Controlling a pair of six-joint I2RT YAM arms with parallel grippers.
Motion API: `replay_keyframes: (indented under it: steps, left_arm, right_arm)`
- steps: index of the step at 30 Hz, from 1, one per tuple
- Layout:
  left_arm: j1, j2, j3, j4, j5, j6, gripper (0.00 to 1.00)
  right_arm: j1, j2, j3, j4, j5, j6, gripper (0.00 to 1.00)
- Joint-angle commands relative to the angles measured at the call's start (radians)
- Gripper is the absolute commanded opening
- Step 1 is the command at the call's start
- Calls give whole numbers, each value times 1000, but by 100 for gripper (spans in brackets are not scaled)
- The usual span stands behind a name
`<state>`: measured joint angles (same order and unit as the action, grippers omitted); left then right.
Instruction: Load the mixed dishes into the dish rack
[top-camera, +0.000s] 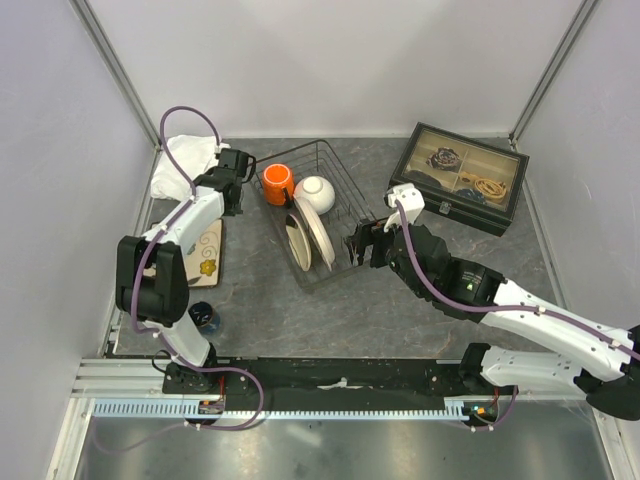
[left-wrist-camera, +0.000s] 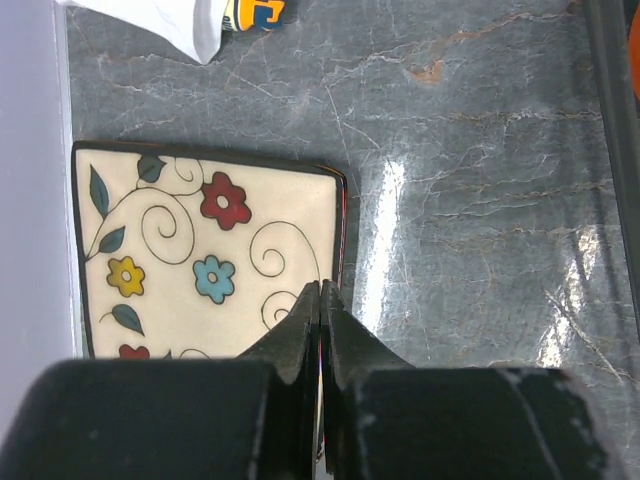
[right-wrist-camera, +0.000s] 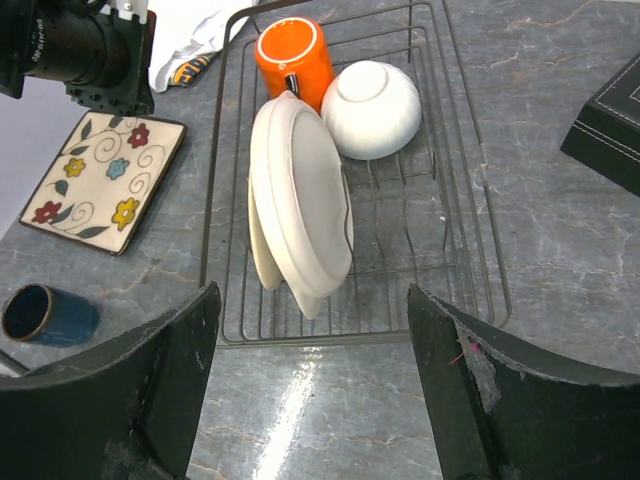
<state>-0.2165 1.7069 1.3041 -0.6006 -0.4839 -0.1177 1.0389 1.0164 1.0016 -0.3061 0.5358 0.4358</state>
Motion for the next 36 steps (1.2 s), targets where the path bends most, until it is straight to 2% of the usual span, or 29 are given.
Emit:
replay_keyframes:
  steps: [1,4,6,7,9,10,13,16,22,29,36]
  left_arm:
    - [-1,-35,27,-25,7,0,1]
    - [-1,-35,12,-27,-27,-3,2]
    - [3,-41,-2,-25,-32,-16,7]
    - [5,-46,-5,-25,-19,-23,16]
    - [20,-65,-17,-24,4,-48,26]
    - [26,-75,-23,-21,33,-57,37]
    - [69,-120,-54,-13,118,-106,50]
    - [126,-197,-107,16,195,-152,54]
    - [215,-337,-160,24,235,-223,56]
    - [448,-464,-183,19,367,-315,56]
    - [514,-495,-172,1,324,-319,57]
  right_arm:
    - [6,-19,-6,59,-22,24,83]
    - [6,-16,-4,61,-33,23,83]
    - [6,-10,-3,59,-40,15,83]
    - [6,-9,-1,59,-46,12,83]
    - [4,4,2,56,-65,4,83]
    - [6,4,6,53,-71,4,83]
    - [6,13,5,50,-95,0,84]
    - [6,25,11,56,-135,-3,84]
    - [24,112,58,119,-268,7,85]
    - [75,425,236,229,-416,21,86]
    - [90,798,587,256,-586,50,86]
